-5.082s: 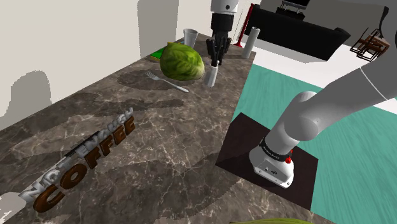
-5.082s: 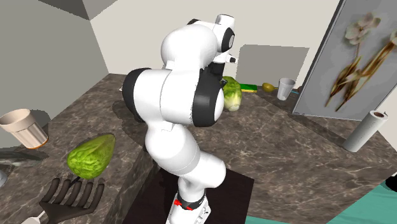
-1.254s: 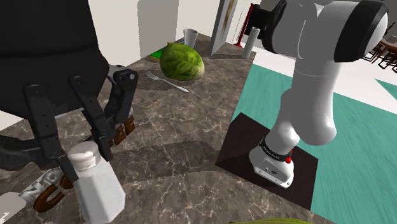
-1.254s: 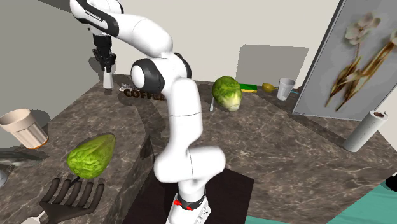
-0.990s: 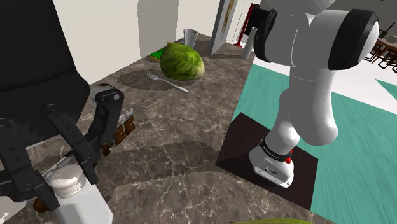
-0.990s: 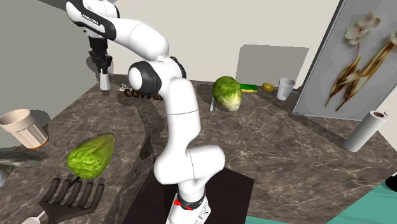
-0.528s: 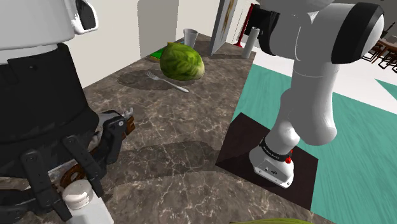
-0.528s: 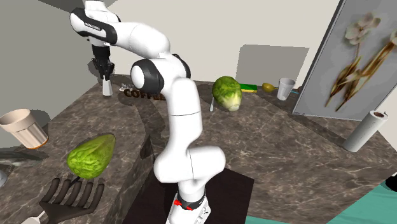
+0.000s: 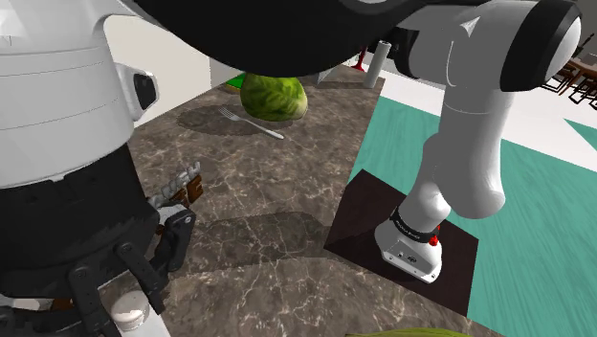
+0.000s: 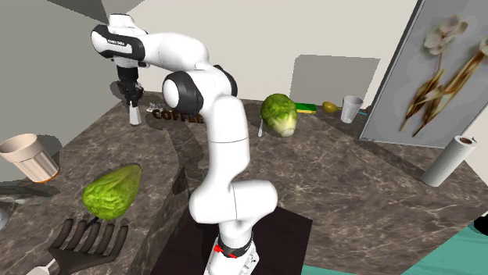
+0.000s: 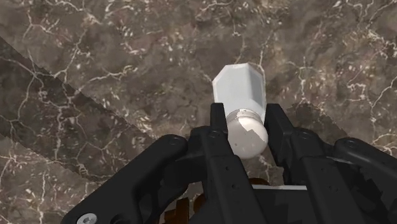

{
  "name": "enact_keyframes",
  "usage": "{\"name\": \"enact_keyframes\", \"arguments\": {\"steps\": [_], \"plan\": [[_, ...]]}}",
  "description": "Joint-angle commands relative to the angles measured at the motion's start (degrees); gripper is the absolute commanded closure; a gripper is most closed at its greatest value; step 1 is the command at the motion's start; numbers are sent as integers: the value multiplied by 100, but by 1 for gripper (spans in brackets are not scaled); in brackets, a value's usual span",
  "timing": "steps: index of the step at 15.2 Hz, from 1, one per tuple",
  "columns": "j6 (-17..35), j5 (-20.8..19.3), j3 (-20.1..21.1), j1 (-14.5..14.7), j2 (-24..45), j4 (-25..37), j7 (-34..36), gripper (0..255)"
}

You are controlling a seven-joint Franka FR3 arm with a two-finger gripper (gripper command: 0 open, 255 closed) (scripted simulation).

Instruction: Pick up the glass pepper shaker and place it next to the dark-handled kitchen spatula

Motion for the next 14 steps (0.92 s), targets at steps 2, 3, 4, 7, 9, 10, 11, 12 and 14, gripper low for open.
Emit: {"name": "enact_keyframes", "arguments": {"steps": [2, 3, 4, 7, 9, 10, 11, 12, 14], "plan": [[268, 37, 0, -82, -60, -329, -51, 255], [348, 42, -1, -98, -68, -419, -63, 255], [427, 46, -3, -113, -74, -506, -74, 255], [660, 52, -11, -151, -82, -752, -104, 255], [811, 50, -18, -171, -79, -905, -121, 255], [885, 48, -22, -179, -75, -978, -129, 255], [959, 45, -26, -187, -70, -1050, -136, 255], [1032, 41, -31, -193, -63, -1119, -143, 255], [1197, 28, -43, -205, -41, -1269, -157, 255]]}}
